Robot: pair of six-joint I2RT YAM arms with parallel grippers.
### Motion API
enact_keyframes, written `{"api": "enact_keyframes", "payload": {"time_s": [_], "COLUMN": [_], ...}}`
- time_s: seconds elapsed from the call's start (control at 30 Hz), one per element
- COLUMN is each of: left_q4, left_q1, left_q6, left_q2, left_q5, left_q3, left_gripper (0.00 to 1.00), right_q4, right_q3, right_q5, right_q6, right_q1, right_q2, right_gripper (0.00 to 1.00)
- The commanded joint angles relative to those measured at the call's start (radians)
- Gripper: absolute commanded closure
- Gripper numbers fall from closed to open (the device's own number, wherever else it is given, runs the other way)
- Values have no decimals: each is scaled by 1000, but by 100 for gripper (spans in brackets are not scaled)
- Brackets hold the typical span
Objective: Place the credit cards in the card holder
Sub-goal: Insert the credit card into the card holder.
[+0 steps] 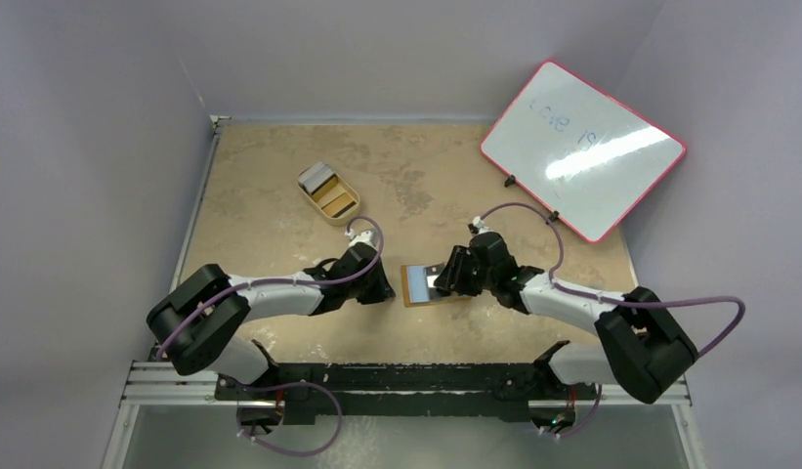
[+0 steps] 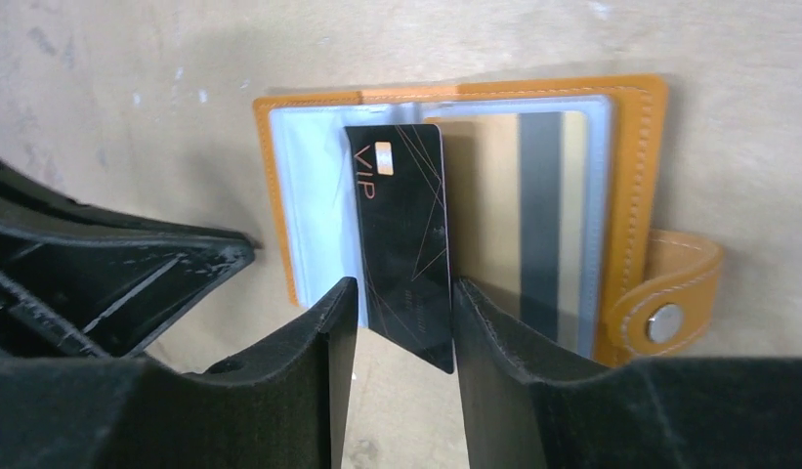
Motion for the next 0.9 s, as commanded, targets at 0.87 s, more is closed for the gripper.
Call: {"api": "enact_keyframes", "payload": {"time_s": [0.87], "left_q4": [163], "left_q1": [-7], "left_q6": [-39], "left_q2": [31], "left_q5": [-34], "left_q3": [18], "left_gripper": [89], "right_q4": [24], "right_q3": [96], "right_q5": [-56], "right_q6": [-62], "right_q1": [78], "right_q2": [108], "right_gripper": [67]}}
